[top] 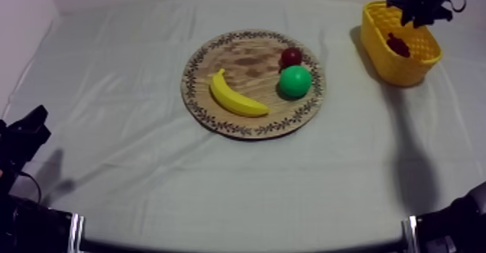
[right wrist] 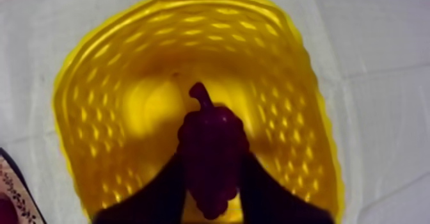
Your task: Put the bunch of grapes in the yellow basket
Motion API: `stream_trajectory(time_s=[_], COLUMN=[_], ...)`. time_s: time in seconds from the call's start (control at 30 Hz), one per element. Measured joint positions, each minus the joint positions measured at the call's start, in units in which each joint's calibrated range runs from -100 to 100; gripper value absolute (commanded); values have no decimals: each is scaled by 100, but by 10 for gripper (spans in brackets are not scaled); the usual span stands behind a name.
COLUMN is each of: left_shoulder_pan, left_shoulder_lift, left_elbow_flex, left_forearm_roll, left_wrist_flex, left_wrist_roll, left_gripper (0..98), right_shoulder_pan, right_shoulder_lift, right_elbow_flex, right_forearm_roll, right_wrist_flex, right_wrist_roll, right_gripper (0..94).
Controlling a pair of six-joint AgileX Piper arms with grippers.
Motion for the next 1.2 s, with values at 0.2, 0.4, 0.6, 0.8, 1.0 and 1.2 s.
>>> stream_trajectory(time_s=[0.2,0.4,0.6,0.8,1.0,1.2], left_shoulder_pan=[0,0,0,0,0,0], left_shoulder_lift=[0,0,0,0,0,0], left_elbow_flex=[0,0,0,0,0,0], left_forearm_roll=[0,0,0,0,0,0], left_wrist_flex=[0,0,0,0,0,0], left_wrist_roll=[0,0,0,0,0,0], left_gripper=[1,1,1,1,1,1], right_shoulder_pan=[23,83,35,-80,-133,-119], right_shoulder_lift=[-339,-785,-1268,-1785,-2387,-3159], right_elbow_flex=[163,148,-201,-737,-729,-177], right_forearm_roll=[-87,-176,-240,-255,-253,-259], right_wrist_flex=[7,192,462,803,1018,996], right_wrist_roll=[37,93,158,161,155,191], right_gripper=[29,8,4,3,3,3])
